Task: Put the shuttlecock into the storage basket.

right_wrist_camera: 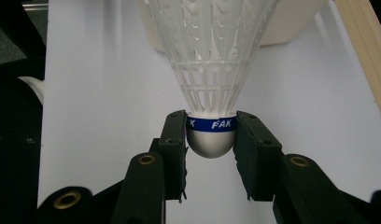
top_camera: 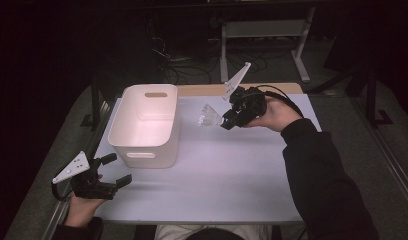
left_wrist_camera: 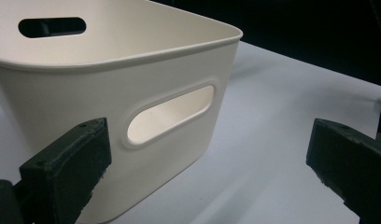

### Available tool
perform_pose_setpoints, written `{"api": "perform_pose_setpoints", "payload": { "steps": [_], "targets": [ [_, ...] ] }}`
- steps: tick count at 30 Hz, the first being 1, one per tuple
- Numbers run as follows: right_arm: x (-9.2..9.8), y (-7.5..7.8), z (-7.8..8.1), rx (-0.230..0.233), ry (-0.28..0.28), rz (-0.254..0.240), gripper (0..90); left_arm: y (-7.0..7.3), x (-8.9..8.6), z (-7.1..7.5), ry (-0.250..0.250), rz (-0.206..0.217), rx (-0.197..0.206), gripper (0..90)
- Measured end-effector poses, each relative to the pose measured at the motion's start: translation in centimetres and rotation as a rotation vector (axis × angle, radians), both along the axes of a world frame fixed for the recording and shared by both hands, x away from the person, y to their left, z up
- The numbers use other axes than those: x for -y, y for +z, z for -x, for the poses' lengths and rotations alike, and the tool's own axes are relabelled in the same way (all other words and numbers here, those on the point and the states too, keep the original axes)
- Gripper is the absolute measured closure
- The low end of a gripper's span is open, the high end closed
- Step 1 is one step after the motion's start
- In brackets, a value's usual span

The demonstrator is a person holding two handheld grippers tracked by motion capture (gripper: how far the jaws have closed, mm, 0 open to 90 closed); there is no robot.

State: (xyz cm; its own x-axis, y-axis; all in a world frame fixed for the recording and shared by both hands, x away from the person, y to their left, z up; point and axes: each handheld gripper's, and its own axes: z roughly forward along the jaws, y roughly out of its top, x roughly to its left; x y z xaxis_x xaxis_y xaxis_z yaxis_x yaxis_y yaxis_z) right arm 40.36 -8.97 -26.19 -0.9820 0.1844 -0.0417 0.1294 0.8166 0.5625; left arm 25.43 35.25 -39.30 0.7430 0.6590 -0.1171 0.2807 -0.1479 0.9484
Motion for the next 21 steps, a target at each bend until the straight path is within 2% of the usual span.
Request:
{"api": "perform_pose_setpoints", "payload": {
  "steps": [21],
  "targets": [
    [-2.8, 1.5, -0.4, 0.020, 0.029, -0.034, 63.8, 0.0, 0.0, 0.0, -0.002, 0.001, 0.000, 0.0]
  ]
}}
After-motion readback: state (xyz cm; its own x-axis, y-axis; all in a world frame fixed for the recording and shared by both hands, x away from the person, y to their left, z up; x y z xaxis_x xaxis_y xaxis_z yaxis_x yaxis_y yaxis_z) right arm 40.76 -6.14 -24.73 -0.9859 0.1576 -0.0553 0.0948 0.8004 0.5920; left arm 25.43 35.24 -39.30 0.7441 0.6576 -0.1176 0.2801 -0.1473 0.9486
